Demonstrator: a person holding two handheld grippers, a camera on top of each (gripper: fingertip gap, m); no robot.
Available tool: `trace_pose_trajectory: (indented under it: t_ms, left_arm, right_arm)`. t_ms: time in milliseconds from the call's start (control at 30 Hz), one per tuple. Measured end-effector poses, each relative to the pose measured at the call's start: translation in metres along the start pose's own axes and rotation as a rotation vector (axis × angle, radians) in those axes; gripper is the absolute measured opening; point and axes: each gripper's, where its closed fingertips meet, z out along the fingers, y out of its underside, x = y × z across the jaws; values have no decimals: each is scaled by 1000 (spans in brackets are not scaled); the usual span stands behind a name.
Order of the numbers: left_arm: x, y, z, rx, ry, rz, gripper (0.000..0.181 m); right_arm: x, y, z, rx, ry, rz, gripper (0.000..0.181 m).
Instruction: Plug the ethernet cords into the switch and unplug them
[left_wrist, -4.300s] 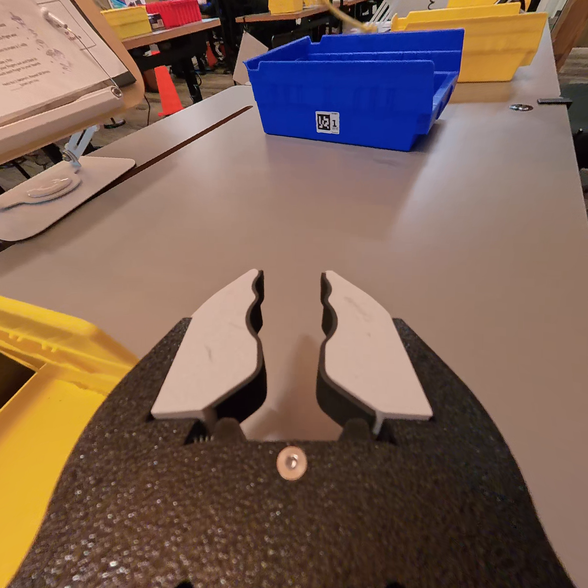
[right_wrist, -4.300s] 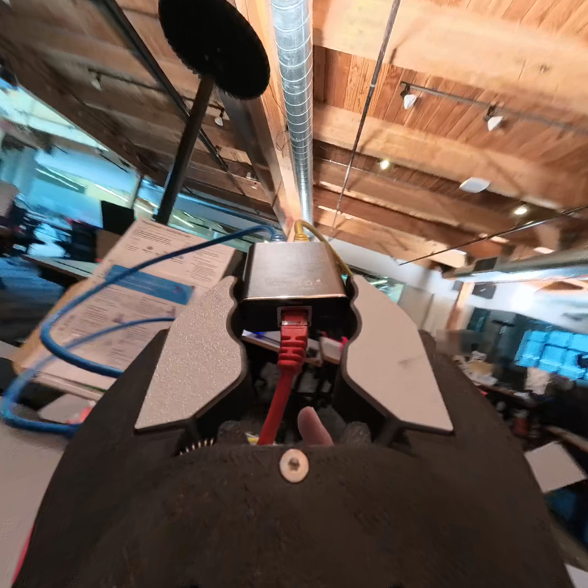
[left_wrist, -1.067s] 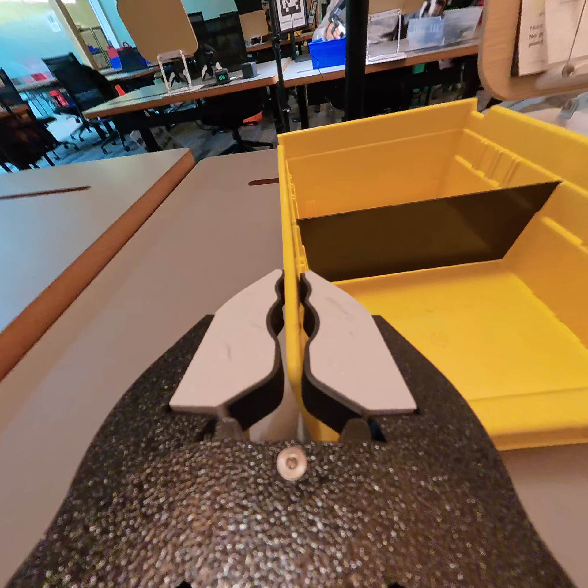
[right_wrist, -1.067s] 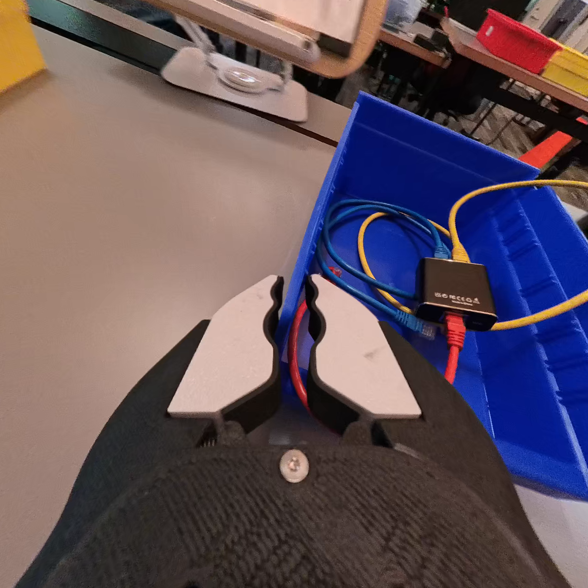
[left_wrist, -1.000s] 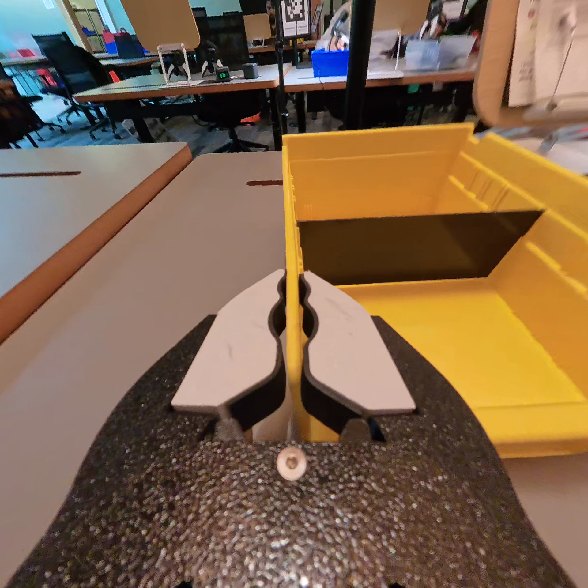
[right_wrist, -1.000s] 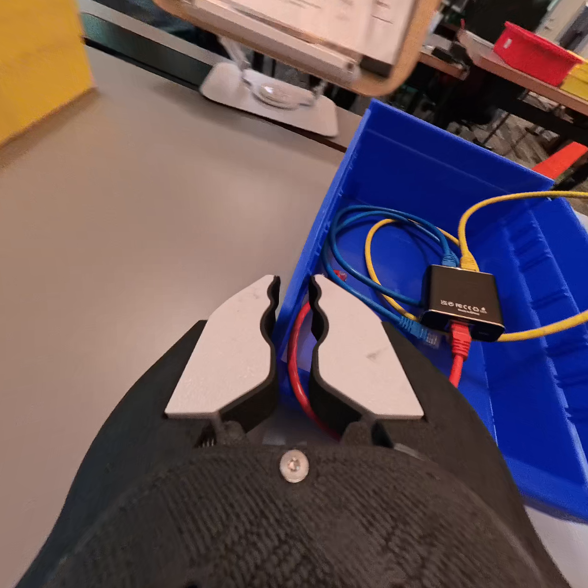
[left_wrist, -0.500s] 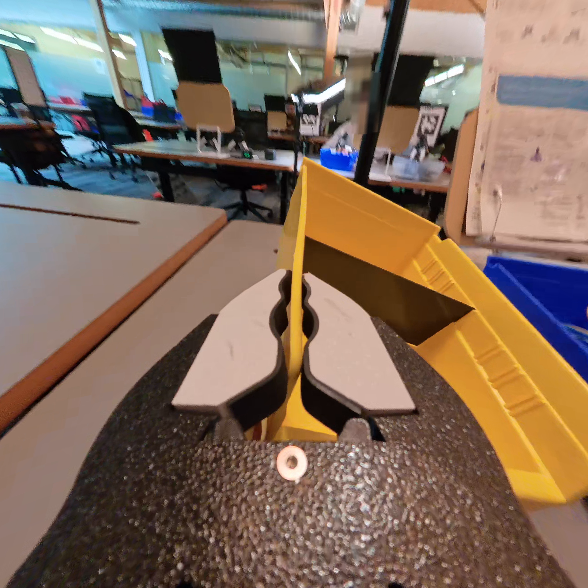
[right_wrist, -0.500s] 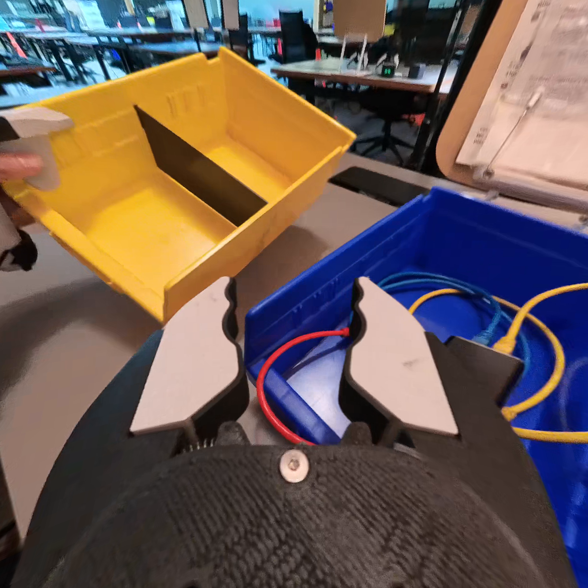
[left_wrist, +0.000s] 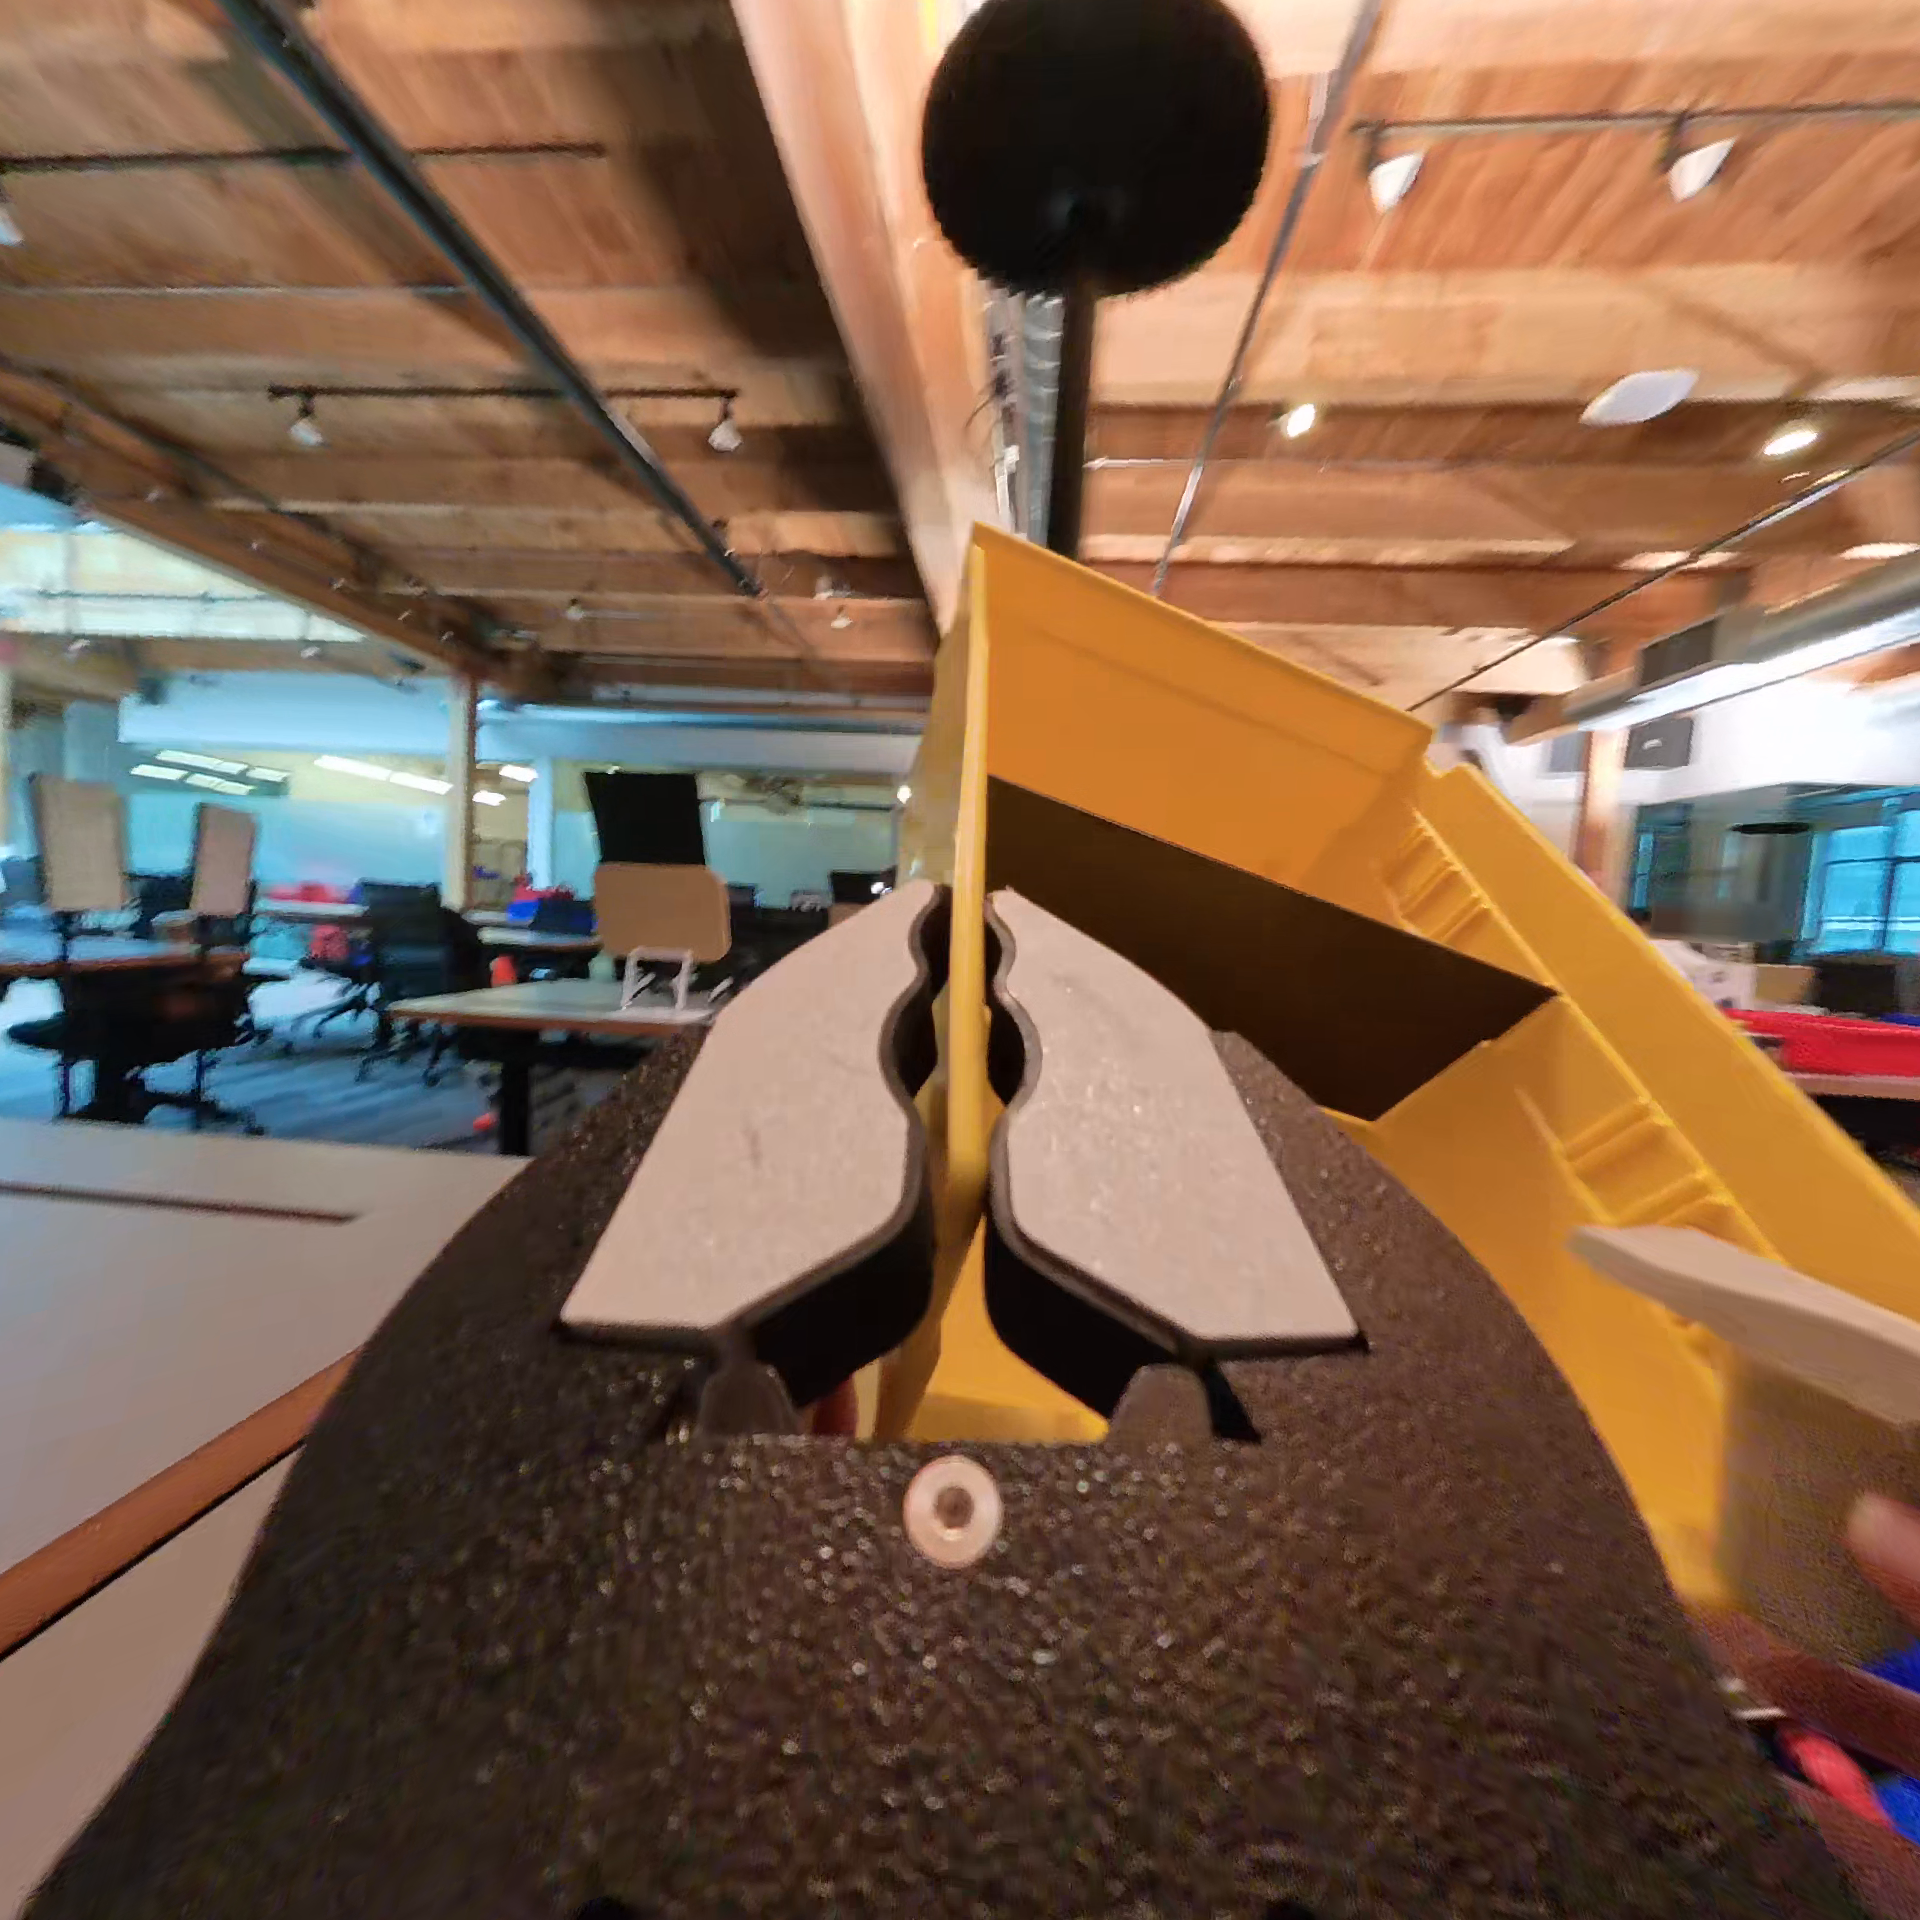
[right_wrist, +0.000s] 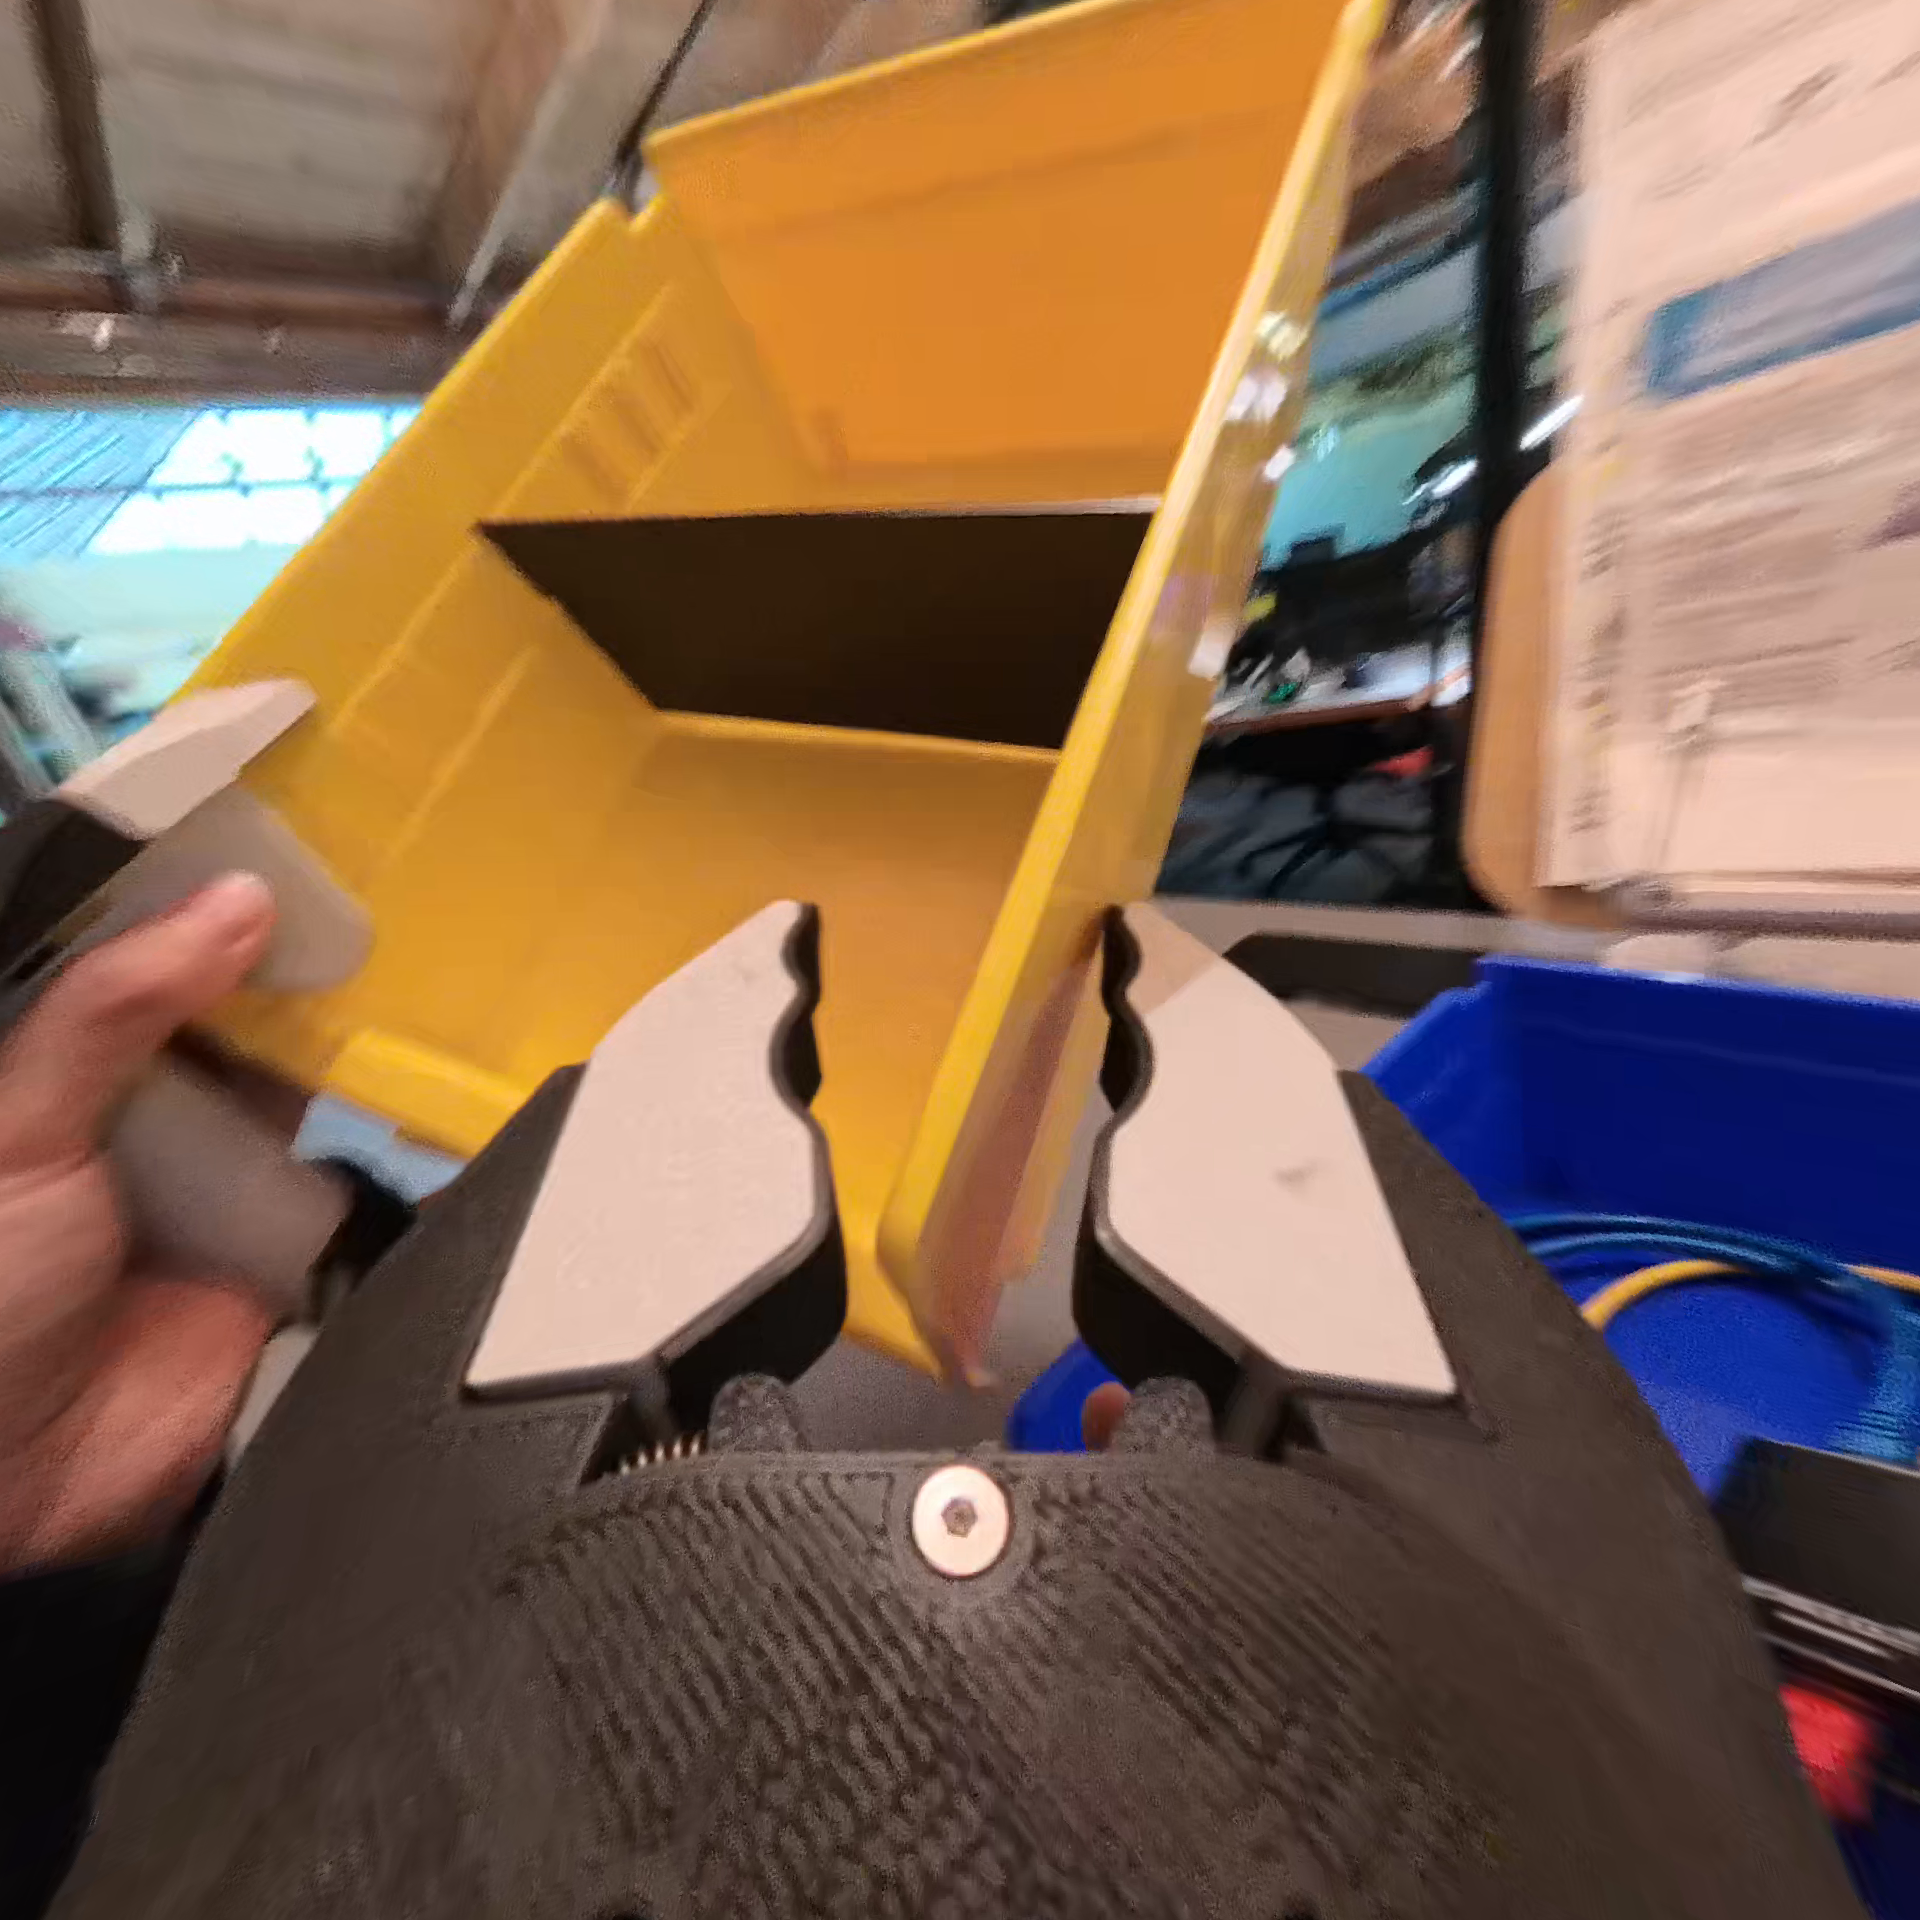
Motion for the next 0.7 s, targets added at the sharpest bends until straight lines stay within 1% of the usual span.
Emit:
trace_pose_trajectory:
  t_ms: [33,100,133,167,233,300,367,433,467,533,567,600,667,700]
  left_arm:
    - [15,-4,-2,38,21,15,3]
    - [48,-12,-8,112,64,65,5]
    - [68,-15,-12,150,106,87,11]
    - [88,-16,-16,184,155,105,18]
    - [123,-14,-25,219,253,127,25]
    - [147,-9,-30,213,353,127,24]
    - [163,-4,-34,200,452,139,26]
    - [170,-3,-36,196,502,120,39]
    - [171,0,-35,182,522,104,41]
    - [173,15,-30,105,565,71,44]
    - [172,29,-25,29,581,60,44]
    - [170,47,-21,-65,594,58,46]
    - [161,93,-12,-292,581,80,54]
    - [155,117,-10,-403,572,96,64]
  right_arm:
    - [15,-9,-6,42,49,32,40]
    - [42,-20,-17,90,102,113,24]
    - [57,-23,-23,107,155,145,13]
    - [74,-27,-29,138,201,172,6]
    - [97,-35,-40,179,203,192,6]
    - [120,-46,-55,207,225,193,6]
    - [148,-59,-73,237,280,210,7]
    - [176,-70,-93,225,358,165,7]
    - [191,-75,-104,216,404,142,7]
    - [218,-83,-130,220,468,130,8]
    - [230,-87,-144,227,485,144,7]
    - [243,-90,-159,235,505,168,7]
    - [269,-95,-191,262,554,203,7]
    - [282,-97,-208,267,589,210,7]
